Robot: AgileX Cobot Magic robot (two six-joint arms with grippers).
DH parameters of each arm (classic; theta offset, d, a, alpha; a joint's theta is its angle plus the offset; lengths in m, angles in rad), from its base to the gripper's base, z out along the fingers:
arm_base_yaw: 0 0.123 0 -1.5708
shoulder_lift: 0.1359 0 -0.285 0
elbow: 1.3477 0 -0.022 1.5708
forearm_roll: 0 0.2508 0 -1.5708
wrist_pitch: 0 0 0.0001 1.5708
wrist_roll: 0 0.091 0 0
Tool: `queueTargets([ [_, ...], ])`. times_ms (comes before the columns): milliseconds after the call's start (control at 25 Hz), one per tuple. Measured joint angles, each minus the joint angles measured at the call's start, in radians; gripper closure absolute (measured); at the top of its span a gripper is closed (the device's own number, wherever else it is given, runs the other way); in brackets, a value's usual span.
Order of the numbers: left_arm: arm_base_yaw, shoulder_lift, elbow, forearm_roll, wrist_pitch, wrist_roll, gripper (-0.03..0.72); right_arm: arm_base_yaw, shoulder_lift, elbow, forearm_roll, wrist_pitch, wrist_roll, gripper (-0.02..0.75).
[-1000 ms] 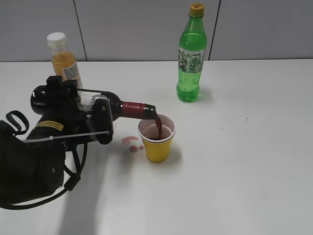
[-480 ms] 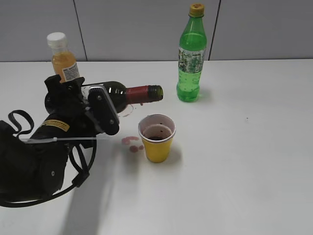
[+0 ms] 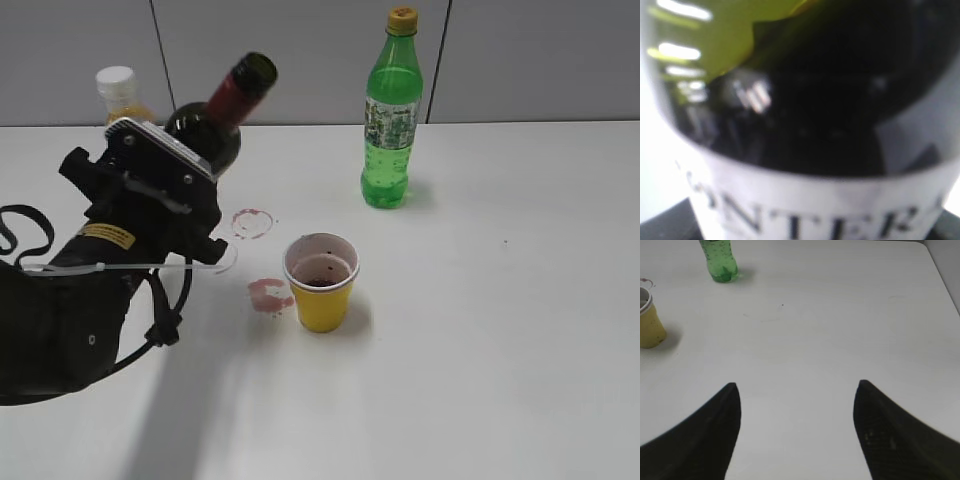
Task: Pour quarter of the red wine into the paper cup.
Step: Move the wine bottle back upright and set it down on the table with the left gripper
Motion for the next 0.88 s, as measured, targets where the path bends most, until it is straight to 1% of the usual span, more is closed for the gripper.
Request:
queueTargets([
  [160, 0.041, -0.029, 0.001, 0.028, 0.0, -0.126, 0.158, 0.0, 0.0, 0.0, 0.0, 0.0, 0.0, 0.204],
  [240, 0.063, -0.045, 0.001, 0.062, 0.002, -0.178, 0.158, 0.0, 0.0, 0.0, 0.0, 0.0, 0.0, 0.204],
  [360, 0.101, -0.056, 0.001, 0.14, 0.031, -0.332, 0.158, 0.0, 0.0, 0.0, 0.0, 0.0, 0.0, 0.204],
  [400, 0.118, -0.056, 0.001, 0.174, 0.046, -0.4, 0.158, 0.0, 0.0, 0.0, 0.0, 0.0, 0.0, 0.204],
  [480, 0.152, -0.056, 0.001, 0.265, 0.085, -0.519, 0.158, 0.0, 0.0, 0.0, 0.0, 0.0, 0.0, 0.204],
  [560, 0.19, -0.056, 0.001, 0.368, 0.109, -0.612, 0.158, 0.0, 0.0, 0.0, 0.0, 0.0, 0.0, 0.204],
  [680, 0.271, -0.056, 0.001, 0.571, 0.125, -0.774, 0.158, 0.0, 0.0, 0.0, 0.0, 0.0, 0.0, 0.204],
  [760, 0.327, -0.054, -0.009, 0.729, 0.132, -0.889, 0.158, 0.0, 0.0, 0.0, 0.0, 0.0, 0.0, 0.204],
  [800, 0.355, -0.046, -0.023, 0.804, 0.133, -0.923, 0.158, 0.0, 0.0, 0.0, 0.0, 0.0, 0.0, 0.204],
  [880, 0.393, -0.023, -0.06, 0.919, 0.133, -0.978, 0.158, 0.0, 0.0, 0.0, 0.0, 0.0, 0.0, 0.204],
])
